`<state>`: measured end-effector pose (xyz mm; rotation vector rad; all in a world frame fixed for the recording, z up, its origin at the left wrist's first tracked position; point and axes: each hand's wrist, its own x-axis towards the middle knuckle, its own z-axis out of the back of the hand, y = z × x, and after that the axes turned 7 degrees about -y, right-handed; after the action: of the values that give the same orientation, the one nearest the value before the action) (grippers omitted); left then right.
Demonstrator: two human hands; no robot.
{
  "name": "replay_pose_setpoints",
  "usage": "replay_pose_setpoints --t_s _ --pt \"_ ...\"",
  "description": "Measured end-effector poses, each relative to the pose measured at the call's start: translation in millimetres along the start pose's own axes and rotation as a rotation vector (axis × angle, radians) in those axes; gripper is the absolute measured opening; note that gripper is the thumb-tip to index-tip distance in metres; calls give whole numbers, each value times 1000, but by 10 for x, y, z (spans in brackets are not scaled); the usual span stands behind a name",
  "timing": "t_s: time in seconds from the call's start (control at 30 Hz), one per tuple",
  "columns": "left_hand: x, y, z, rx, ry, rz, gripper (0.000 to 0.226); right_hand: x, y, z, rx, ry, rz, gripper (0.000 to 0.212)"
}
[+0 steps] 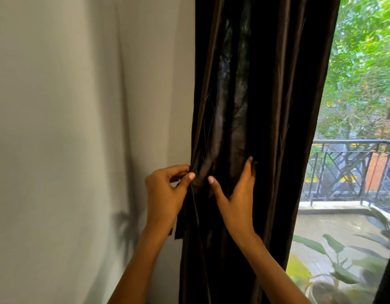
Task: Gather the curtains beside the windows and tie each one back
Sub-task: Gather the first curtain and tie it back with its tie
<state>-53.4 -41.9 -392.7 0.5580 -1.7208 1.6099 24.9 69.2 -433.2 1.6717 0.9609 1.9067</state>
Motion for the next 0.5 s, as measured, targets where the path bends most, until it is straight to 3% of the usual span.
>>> replay_pose_setpoints --t_s 0.07,0.17,0.27,0.33,0.4,0.5 --pt "41 45 -19 -54 48 56 29 105 -15 -36 142 82 -153 104" --pt "52 84 -56 -64 58 80 24 171 -42 -55 247 38 -207 75" --pt "-20 64 -100 12 -18 10 15 91 -27 32 88 -223 28 30" --pt "-94 26 -132 50 -70 -47 13 -16 -1 101 -17 -312 196 19" --pt "-169 -10 -163 55 -92 -97 16 -116 3 149 -84 -317 318 20" --pt "-266 -43 -191 23 -62 -146 18 -225 -10 204 -208 -217 452 42"
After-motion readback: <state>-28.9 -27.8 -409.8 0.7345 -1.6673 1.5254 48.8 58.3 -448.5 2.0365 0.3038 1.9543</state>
